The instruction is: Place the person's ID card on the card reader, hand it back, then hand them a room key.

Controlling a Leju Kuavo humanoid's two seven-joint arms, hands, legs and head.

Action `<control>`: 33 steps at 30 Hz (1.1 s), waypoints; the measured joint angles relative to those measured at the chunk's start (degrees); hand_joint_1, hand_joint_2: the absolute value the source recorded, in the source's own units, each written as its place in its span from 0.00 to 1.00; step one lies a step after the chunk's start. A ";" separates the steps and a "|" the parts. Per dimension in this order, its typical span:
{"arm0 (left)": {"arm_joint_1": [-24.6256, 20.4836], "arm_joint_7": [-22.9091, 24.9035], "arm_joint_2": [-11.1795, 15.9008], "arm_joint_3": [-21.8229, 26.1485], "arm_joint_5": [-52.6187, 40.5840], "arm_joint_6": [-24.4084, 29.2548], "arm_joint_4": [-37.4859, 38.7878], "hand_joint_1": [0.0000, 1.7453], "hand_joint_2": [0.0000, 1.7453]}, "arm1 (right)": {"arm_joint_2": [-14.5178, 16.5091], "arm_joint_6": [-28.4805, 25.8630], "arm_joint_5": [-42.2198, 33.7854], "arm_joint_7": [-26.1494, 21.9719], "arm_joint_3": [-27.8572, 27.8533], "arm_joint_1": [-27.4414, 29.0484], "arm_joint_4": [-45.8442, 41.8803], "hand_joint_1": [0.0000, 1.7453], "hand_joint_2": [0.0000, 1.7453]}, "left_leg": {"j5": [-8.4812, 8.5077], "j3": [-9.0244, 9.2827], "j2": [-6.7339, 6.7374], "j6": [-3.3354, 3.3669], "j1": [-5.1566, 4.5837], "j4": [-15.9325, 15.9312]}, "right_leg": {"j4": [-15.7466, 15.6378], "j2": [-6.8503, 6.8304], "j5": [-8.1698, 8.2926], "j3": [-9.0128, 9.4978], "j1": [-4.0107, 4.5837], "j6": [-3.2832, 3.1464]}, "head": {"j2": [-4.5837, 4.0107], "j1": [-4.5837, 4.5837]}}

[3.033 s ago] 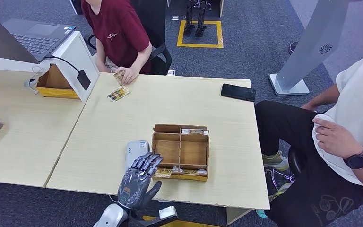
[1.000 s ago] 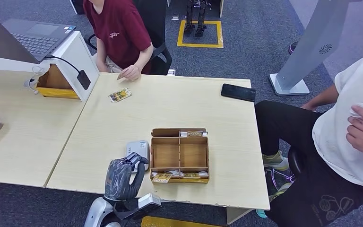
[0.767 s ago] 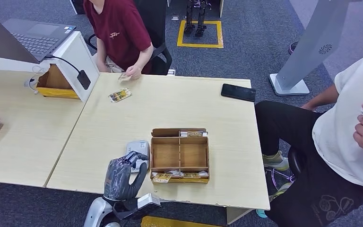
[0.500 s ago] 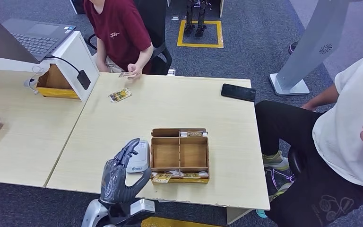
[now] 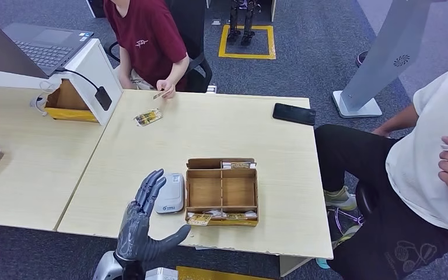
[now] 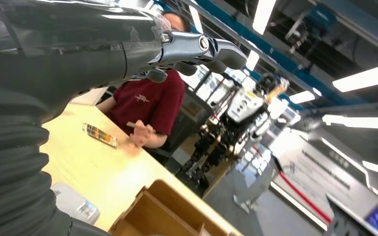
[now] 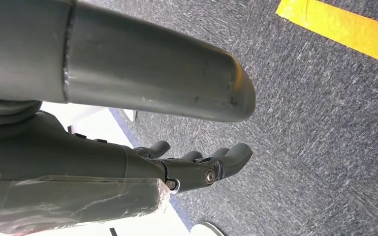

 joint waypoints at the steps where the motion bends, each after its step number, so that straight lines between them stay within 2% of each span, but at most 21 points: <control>1: 0.34 0.41 0.57 -0.37 -1.44 0.08 0.06 0.00 1.00 | -0.01 0.03 0.00 0.05 -0.03 0.00 0.00 0.00 0.00 | 0.00 0.00 0.00 0.00 0.00 0.00 | 0.00 0.00 0.00 0.00 0.00 0.00 | 0.00 -0.01; 6: 0.97 6.32 2.53 -3.02 -13.39 3.20 2.44 0.00 1.00 | -0.01 0.29 0.02 0.68 -0.14 -0.04 0.00 0.00 0.00 | 0.00 -0.01 -0.01 0.00 0.00 0.00 | 0.00 -0.01 -0.01 -0.01 0.00 0.00 | 0.00 0.00; 19: -0.89 10.12 4.89 -9.35 -18.20 3.71 8.32 0.00 1.00 | -0.03 0.29 0.05 0.73 -0.66 -0.07 0.00 0.00 0.00 | 0.00 -0.01 0.00 0.00 0.00 0.00 | 0.00 -0.01 0.00 -0.01 0.00 0.00 | 0.00 0.00; 23: -1.82 11.80 4.36 -10.07 -22.18 3.72 10.77 0.00 1.00 | -0.06 0.32 0.10 0.72 -0.81 -0.10 0.00 0.00 0.00 | 0.00 -0.01 0.00 0.00 0.00 0.00 | 0.00 -0.01 0.00 -0.01 0.00 0.00 | 0.00 0.00; 28: -2.99 15.68 1.89 -10.07 -31.23 3.74 13.29 0.00 1.00 | -0.09 0.33 0.19 0.71 -0.83 -0.13 0.00 0.00 0.00 | 0.00 -0.02 -0.01 0.01 -0.02 0.00 | -0.01 -0.01 0.00 0.00 -0.01 0.01 | 0.00 0.00; 33: -3.91 17.28 0.00 -9.85 -33.73 3.77 15.01 0.00 1.00 | -0.10 0.32 0.20 0.71 -0.86 -0.16 0.00 0.00 0.00 | 0.00 -0.01 -0.01 0.00 -0.01 0.01 | -0.01 -0.01 0.00 0.00 -0.01 0.01 | 0.00 0.00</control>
